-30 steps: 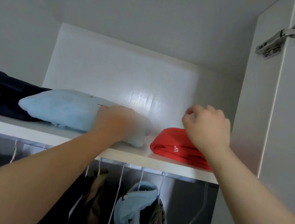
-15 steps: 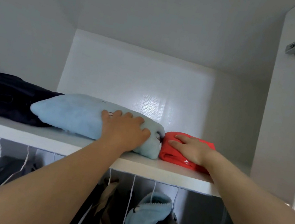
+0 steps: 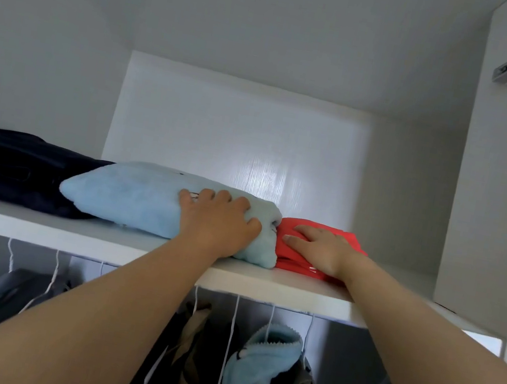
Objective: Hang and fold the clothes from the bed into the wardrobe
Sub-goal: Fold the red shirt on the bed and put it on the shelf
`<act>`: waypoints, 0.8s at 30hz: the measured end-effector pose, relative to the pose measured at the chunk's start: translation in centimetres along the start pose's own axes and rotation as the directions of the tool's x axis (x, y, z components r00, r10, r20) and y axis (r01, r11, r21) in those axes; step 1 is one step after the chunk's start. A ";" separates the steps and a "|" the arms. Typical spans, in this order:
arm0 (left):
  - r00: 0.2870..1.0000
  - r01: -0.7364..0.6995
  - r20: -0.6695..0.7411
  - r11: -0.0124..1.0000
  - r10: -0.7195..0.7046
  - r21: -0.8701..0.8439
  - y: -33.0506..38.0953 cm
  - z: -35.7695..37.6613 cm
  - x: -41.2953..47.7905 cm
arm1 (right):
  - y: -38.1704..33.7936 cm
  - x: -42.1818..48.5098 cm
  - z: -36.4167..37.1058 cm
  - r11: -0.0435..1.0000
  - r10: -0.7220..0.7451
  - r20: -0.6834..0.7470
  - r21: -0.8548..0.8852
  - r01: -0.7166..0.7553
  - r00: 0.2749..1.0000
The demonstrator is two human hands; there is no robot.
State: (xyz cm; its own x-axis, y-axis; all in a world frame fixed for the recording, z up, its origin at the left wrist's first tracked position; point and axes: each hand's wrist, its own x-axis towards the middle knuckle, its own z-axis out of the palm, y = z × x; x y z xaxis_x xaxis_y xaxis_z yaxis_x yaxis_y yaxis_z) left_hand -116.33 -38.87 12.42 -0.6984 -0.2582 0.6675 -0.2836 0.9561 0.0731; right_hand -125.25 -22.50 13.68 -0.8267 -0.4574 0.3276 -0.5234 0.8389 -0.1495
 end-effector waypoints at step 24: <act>0.993 -0.083 -0.001 0.709 0.115 -0.701 -3.0 -8.3 -9.3 | -6.9 -15.7 -2.3 0.862 0.083 -0.354 0.495 0.111 0.931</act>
State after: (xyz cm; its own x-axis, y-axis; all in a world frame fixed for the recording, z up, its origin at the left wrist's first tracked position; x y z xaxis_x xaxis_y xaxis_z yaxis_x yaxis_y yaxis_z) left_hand -103.49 -38.17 12.12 -0.7255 -0.1466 0.6725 0.3173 0.7958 0.5158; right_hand -108.17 -20.40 11.72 -0.7406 -0.2516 0.6231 -0.6451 0.5260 -0.5542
